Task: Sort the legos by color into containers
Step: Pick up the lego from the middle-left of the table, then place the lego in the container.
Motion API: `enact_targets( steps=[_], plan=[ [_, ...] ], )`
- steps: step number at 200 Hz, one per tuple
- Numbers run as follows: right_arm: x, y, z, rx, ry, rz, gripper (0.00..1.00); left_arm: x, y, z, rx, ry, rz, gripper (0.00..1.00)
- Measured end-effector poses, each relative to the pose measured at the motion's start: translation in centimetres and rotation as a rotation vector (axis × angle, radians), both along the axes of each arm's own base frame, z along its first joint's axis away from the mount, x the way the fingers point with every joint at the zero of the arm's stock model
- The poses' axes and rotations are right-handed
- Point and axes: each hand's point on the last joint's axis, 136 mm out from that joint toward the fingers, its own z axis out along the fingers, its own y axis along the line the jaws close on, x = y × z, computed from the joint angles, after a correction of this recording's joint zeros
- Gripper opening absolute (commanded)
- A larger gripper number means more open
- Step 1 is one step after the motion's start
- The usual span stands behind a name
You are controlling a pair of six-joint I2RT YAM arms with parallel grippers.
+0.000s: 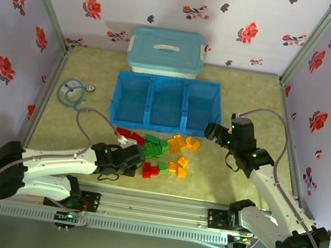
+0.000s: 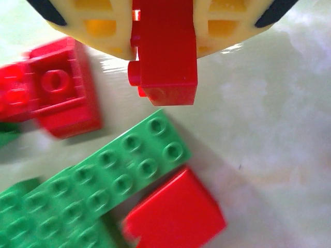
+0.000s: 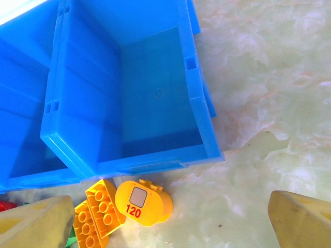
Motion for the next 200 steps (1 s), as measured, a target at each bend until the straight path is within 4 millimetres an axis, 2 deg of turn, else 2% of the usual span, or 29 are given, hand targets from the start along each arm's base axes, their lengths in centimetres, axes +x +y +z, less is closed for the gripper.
enact_targets(
  steps=[29, 63, 82, 110, 146, 175, 181, 187, 192, 200],
  plan=[
    [0.0, 0.0, 0.0, 0.012, 0.004, -0.007, 0.96, 2.6, -0.4, 4.4, -0.087, -0.079, 0.033, 0.07],
    [-0.4, 0.2, -0.5, 0.031, 0.016, -0.008, 0.95, 7.8, 1.3, 9.2, -0.130, -0.185, 0.123, 0.08],
    [-1.0, 0.4, -1.2, 0.045, 0.032, 0.005, 0.95, 10.5, 2.0, 10.8, -0.130, -0.217, 0.154, 0.08],
    [-1.4, 1.1, -1.1, 0.065, 0.036, 0.036, 0.95, 14.2, 2.2, 11.3, -0.098, -0.224, 0.165, 0.07],
    [-2.1, 1.7, -0.4, 0.085, 0.018, 0.069, 0.95, 18.7, 2.3, 10.0, -0.050, -0.193, 0.164, 0.07],
    [-2.5, 2.0, -0.6, 0.086, 0.021, 0.085, 0.94, 21.7, 2.7, 8.9, -0.027, -0.167, 0.170, 0.09],
    [-2.6, 2.1, -0.6, 0.086, 0.023, 0.089, 0.94, 22.2, 2.8, 8.8, -0.024, -0.164, 0.172, 0.12],
    [-2.7, 2.2, -0.6, 0.087, 0.023, 0.094, 0.93, 22.8, 2.8, 8.7, -0.022, -0.161, 0.173, 0.20],
    [-2.7, 2.3, -0.6, 0.087, 0.024, 0.097, 0.93, 23.3, 2.9, 8.7, -0.021, -0.159, 0.173, 0.32],
    [-2.8, 2.4, -0.7, 0.087, 0.026, 0.103, 0.92, 24.1, 3.0, 8.7, -0.015, -0.159, 0.169, 0.57]
  ],
)
